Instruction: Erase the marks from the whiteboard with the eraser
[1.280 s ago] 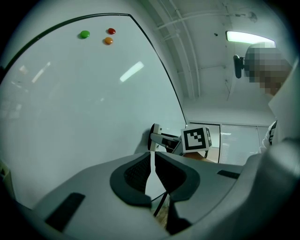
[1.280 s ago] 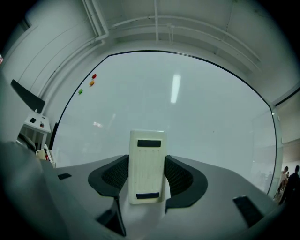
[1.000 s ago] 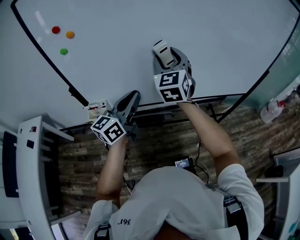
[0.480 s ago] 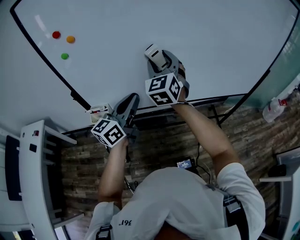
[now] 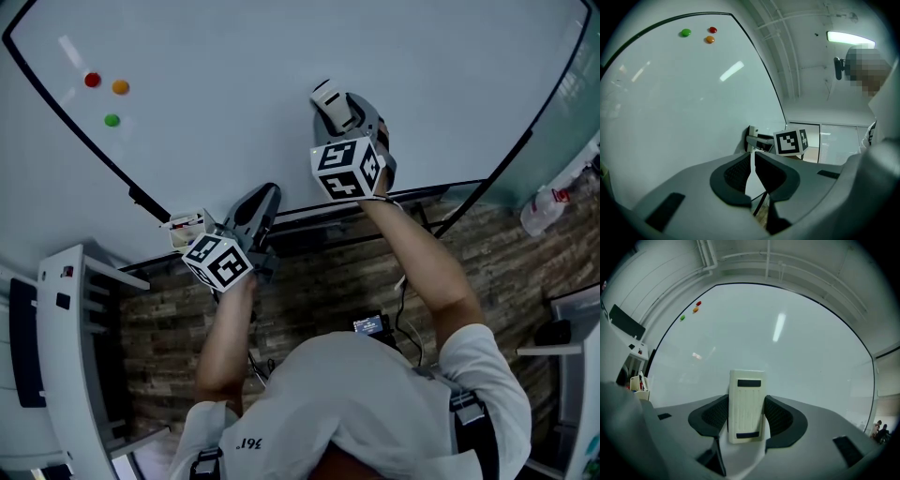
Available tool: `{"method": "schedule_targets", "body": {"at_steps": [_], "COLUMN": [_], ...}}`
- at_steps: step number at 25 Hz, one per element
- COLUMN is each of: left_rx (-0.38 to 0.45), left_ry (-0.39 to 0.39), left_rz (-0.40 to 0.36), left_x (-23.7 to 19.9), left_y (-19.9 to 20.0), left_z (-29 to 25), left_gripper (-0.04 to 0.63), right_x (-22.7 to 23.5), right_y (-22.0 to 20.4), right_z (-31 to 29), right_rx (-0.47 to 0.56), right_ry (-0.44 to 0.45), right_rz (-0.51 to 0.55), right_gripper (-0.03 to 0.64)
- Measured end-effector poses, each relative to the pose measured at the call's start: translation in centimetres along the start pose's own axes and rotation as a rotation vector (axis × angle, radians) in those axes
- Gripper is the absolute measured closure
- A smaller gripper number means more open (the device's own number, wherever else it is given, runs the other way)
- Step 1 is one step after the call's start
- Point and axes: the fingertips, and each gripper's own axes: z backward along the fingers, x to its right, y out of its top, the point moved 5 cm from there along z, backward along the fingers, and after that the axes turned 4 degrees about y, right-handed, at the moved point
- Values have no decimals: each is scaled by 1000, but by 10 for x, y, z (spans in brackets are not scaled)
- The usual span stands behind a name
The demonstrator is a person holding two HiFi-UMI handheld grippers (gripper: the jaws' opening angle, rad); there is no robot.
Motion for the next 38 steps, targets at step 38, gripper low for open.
{"method": "schedule_targets", "body": {"at_steps": [38], "left_rx": [-82], "left_ry": [-94], "left_rz": [43], "left_x": [143], "left_y": [-100], "left_z": [-139], "left_gripper": [560], "right_x": [217], "right_y": [-157], "right_z": [129], "right_rx": [-1], "right_ry": [-49], "right_rz": [-224], "right_gripper": [358]}}
